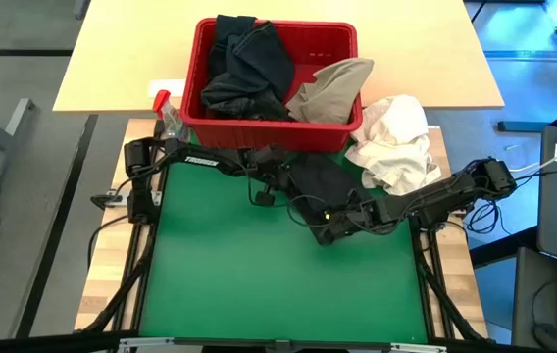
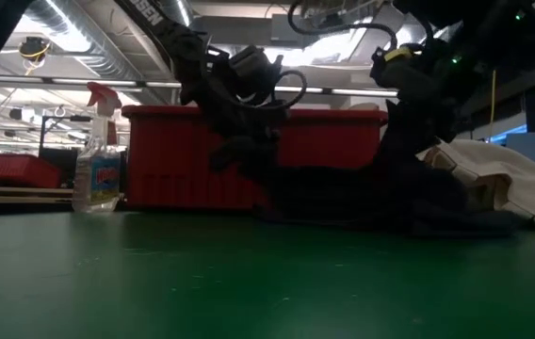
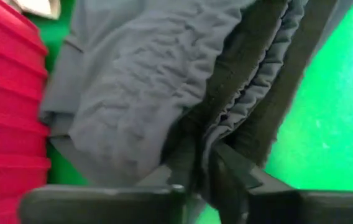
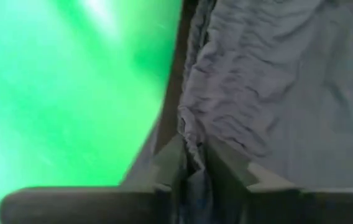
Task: Fold Laundry from Bin
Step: Fold the black shorts
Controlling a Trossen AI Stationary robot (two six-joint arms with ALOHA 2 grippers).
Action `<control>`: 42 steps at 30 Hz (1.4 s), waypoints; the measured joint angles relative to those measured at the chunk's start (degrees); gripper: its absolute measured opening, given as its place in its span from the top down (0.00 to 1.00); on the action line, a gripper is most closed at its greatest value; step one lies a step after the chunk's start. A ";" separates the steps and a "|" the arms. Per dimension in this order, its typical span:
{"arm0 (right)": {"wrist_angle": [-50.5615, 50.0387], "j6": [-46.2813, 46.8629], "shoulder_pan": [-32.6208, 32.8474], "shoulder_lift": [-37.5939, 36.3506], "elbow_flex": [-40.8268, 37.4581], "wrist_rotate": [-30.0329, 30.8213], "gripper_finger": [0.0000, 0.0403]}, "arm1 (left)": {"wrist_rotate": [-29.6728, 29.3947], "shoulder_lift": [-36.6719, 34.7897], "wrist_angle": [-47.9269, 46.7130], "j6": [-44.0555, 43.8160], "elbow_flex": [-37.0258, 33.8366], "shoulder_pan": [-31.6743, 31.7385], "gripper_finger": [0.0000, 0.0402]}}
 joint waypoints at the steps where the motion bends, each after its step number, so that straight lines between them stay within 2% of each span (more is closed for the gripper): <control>1: 0.87 -0.09 0.00 -0.01 0.00 -0.55 0.77 | -0.01 0.00 -0.61 -0.46 0.00 -0.14 0.82; 6: 1.65 -2.00 0.00 -0.08 0.51 -5.26 0.55 | 0.81 -1.18 -15.51 -1.02 6.11 -1.32 0.65; 8: 1.26 -3.03 0.00 -0.78 1.05 -5.80 0.49 | 3.80 -2.36 -20.17 -2.57 9.59 -1.34 0.60; 12: 1.58 -3.98 0.00 -2.18 2.86 -4.05 0.42 | 14.95 -3.32 -19.23 -6.64 12.02 -0.14 0.54; 15: 1.54 -3.99 0.00 -1.92 2.96 0.69 0.42 | 17.12 -3.32 -14.07 -9.13 11.23 0.57 0.53; 20: 3.08 -3.52 0.00 2.35 0.08 9.92 0.45 | 10.05 -3.32 7.22 -16.04 1.71 1.24 0.54; 22: 4.75 -2.16 0.00 4.77 -1.33 9.69 0.46 | 5.31 -3.23 15.38 -18.32 -3.16 1.49 0.55; 26: 6.94 1.53 1.20 8.72 -3.67 6.65 0.49 | -0.14 -3.23 24.01 -19.86 -11.12 2.03 0.56; 31: 8.55 4.33 3.12 10.84 -4.61 6.12 0.51 | -0.53 -2.25 27.97 -21.69 -18.45 3.59 0.56; 36: 8.87 4.01 3.82 10.80 -4.61 4.40 0.52 | -0.34 -1.73 28.31 -22.07 -20.11 4.30 0.56; 39: 9.16 3.59 3.78 10.69 -4.52 1.54 0.52 | -1.76 -2.59 27.53 -21.69 -20.17 4.31 0.56; 42: 7.60 1.84 4.35 8.81 -3.77 -3.58 0.52 | -4.32 -6.56 24.76 -21.69 -20.39 4.45 0.56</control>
